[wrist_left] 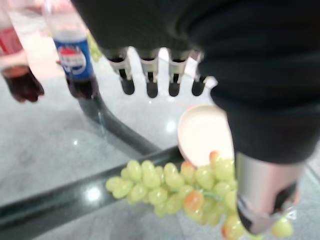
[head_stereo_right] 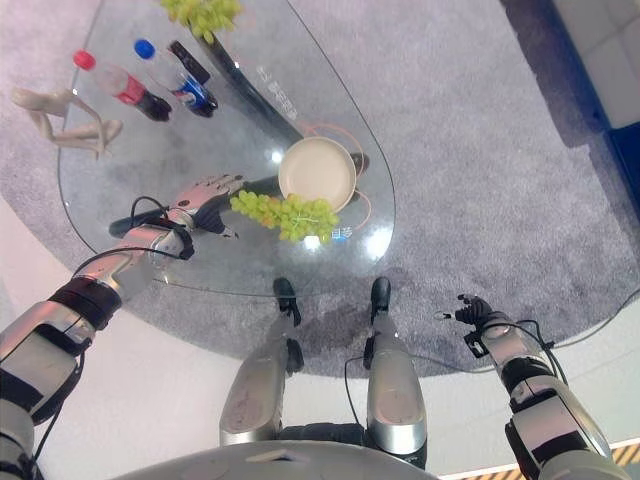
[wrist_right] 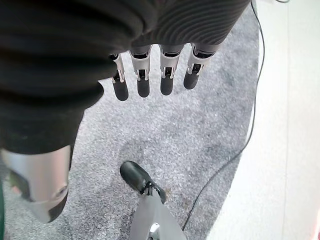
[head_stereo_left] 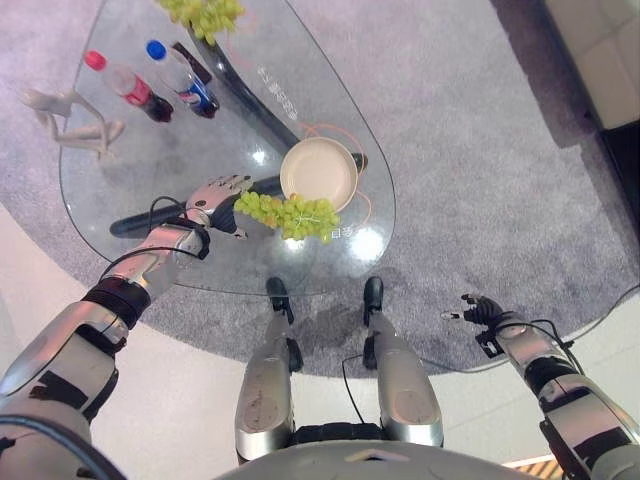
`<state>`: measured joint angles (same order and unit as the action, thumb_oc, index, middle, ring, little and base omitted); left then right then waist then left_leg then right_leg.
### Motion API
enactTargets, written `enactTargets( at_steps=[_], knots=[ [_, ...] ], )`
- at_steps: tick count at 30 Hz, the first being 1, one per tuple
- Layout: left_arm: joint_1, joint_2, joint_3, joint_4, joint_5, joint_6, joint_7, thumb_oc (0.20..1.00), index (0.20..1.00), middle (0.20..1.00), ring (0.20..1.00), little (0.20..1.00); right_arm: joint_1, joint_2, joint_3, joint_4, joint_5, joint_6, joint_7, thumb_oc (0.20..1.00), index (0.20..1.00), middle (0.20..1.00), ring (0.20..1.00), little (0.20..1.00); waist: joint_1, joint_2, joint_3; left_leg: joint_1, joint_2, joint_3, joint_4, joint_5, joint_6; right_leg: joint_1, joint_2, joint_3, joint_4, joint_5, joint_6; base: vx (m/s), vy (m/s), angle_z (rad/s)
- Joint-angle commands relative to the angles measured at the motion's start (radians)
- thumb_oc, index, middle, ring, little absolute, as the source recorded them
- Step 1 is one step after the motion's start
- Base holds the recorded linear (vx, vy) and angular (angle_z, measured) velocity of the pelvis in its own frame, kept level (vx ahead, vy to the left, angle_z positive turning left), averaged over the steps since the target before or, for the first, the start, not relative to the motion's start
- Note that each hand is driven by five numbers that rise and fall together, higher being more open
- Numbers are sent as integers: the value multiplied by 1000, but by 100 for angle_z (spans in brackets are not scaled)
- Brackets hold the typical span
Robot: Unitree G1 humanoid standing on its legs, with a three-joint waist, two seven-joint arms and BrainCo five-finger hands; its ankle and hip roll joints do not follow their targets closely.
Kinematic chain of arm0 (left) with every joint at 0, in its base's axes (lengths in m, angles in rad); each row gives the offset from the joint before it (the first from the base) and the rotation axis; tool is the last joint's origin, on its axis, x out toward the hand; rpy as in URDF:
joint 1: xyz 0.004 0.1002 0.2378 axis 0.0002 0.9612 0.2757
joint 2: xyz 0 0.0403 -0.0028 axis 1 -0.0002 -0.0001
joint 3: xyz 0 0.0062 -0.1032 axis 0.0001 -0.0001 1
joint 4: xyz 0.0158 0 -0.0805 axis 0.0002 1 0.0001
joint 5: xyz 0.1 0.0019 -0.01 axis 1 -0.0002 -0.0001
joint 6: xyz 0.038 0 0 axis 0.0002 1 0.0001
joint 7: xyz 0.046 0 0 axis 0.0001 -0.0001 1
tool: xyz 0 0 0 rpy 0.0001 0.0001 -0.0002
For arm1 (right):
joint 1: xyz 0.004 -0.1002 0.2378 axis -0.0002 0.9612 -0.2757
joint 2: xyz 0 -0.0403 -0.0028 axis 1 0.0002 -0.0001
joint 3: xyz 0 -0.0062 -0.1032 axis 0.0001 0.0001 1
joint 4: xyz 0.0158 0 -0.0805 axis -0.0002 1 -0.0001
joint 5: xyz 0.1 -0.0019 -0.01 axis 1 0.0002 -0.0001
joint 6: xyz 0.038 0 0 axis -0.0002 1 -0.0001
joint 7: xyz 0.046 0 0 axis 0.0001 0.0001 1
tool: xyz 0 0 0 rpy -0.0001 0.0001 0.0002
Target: Pick up fruits into the plate
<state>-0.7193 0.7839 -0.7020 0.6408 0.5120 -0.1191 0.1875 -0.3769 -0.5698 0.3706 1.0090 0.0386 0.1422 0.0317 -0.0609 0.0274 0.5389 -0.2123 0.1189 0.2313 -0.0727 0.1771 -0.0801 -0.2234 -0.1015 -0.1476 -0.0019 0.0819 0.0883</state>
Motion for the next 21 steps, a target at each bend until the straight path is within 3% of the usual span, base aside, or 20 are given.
enactTargets(
  at_steps=[1, 9, 17, 21],
  knots=[
    [-77, -8, 46, 95, 25, 16, 79, 1000, 1000, 1000, 1000, 1000, -13, -21, 40, 19, 25, 6, -13, 1000, 1000, 1000, 1000, 1000, -14, -44, -19, -128, -39, -37, 161, -108, 12, -137, -43, -6, 129, -7, 32, -54, 5, -9],
    [-159, -53, 50, 220, -45, 109, 125, 1000, 1000, 1000, 1000, 1000, -32, -15, 52, 3, 61, 19, -37, 1000, 1000, 1000, 1000, 1000, -42, -69, -19, -251, -36, -20, 222, -119, 14, -266, -39, -2, 176, -4, 28, -40, -2, -3],
    [-205, -76, 78, 307, -73, 127, 221, 1000, 1000, 1000, 1000, 1000, 0, 1, 48, -21, 85, 14, -50, 1000, 1000, 1000, 1000, 1000, -63, -94, -19, -341, -30, -11, 290, -144, 18, -360, -23, 7, 240, -21, 19, -2, -16, -2],
    [-218, -77, 79, 311, -54, 134, 218, 1000, 1000, 1000, 1000, 1000, 27, 11, 46, -26, 87, 8, -62, 1000, 1000, 1000, 1000, 1000, -71, -96, -19, -379, -29, -15, 334, -163, 22, -399, -17, 13, 282, -34, 13, 0, 0, 0]
  ],
)
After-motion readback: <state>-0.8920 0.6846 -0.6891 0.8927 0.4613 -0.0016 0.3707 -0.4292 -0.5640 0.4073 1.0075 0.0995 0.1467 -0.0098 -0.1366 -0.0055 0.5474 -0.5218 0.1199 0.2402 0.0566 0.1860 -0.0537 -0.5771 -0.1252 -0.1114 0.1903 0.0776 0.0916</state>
